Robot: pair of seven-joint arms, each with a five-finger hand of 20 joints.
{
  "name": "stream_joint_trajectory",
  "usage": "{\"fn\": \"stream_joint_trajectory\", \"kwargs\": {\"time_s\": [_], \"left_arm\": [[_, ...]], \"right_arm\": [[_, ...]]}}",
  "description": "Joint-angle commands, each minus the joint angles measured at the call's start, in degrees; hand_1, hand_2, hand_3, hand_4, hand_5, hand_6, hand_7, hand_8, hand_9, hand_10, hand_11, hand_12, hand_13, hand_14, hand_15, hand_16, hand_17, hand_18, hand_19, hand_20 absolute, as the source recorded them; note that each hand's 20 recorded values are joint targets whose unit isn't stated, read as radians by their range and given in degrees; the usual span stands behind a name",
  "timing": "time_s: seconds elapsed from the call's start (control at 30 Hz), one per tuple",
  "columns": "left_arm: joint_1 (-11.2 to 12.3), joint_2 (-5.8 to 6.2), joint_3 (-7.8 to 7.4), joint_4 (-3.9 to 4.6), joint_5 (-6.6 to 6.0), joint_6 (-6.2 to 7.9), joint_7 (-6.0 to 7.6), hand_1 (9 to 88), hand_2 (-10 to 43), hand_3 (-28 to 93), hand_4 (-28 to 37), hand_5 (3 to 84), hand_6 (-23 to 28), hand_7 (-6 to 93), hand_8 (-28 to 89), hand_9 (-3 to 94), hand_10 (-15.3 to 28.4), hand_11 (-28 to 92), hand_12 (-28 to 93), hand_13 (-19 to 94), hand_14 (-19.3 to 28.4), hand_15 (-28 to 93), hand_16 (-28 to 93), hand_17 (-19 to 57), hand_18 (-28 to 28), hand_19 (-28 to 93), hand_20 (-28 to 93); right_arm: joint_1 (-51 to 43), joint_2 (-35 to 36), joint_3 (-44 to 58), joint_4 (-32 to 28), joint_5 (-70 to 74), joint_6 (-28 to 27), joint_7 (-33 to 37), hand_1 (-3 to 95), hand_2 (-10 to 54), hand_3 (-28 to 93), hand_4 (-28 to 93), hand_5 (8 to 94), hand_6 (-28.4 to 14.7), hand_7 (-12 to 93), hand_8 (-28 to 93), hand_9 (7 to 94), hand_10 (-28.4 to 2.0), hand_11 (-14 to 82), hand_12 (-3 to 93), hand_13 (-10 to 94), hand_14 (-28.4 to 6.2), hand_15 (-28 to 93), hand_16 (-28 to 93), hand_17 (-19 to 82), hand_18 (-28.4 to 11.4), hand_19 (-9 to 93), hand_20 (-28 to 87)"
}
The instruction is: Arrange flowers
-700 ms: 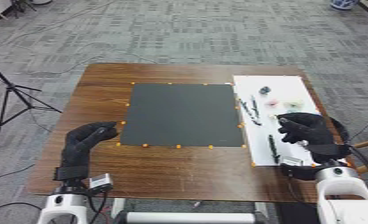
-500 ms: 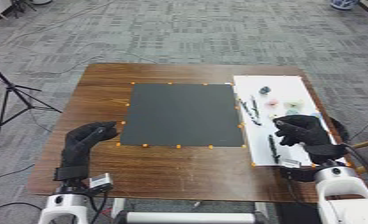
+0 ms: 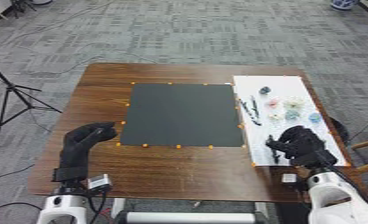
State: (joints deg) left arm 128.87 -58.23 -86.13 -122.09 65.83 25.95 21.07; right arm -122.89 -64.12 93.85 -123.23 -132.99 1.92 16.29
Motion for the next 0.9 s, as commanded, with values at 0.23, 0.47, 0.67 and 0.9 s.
{"fn": "stream_joint_trajectory", "kwargs": {"time_s": [0.23,0.47,0.67,0.9], "left_arm": [[-0.1,-0.60,-0.31,-0.46,0.33,-0.74,-0.65,30.0,-2.8,71,-18.5,58.9,1.5,22.8,-9,60.3,13.8,27,16,50,17.6,38,0,5.0,16.7,32,29],[-0.1,-0.65,-0.25,-0.48,-0.08,-0.76,-0.49,30.0,-2.9,71,-18.5,58.8,1.6,22.6,-9,60.1,13.9,27,16,50,17.5,38,0,4.9,16.7,32,29],[0.0,-0.46,-0.40,-0.46,-0.28,-0.86,-0.60,29.9,-2.9,71,-18.5,58.7,1.6,22.7,-9,60.1,13.9,27,16,49,17.7,38,0,4.8,16.7,32,29],[0.2,-0.56,-0.24,-0.52,-0.06,-1.74,-0.85,29.9,-2.9,71,-18.5,58.4,1.6,22.6,-8,59.9,13.9,27,16,49,17.7,38,0,4.8,16.7,32,29]], "right_arm": [[4.2,7.9,-9.5,8.8,-10.8,0.9,2.8,38.9,-9.5,57,-17,70.6,-0.9,46,3,88.3,-8.2,48.8,37.0,90,-3.1,68,41,64,-17.1,93,70],[3.7,7.0,-8.1,7.4,-5.3,-3.4,5.1,48.5,-9.5,45,-10,70.4,0.3,40,34,88.0,-8.2,49.0,37.0,91,-2.8,67,42,64,-16.6,93,69],[2.5,7.2,-4.1,1.9,1.1,-4.0,4.4,46.9,-9.5,47,-8,71.0,0.2,38,33,88.5,-8.2,48.3,36.6,91,-2.9,67,42,64,-16.5,93,69],[2.5,8.8,-2.2,0.0,1.2,-2.4,3.4,45.2,-9.5,50,-10,71.2,0.1,38,33,88.7,-8.2,47.9,36.6,91,-2.9,67,41,65,-16.4,93,69]]}}
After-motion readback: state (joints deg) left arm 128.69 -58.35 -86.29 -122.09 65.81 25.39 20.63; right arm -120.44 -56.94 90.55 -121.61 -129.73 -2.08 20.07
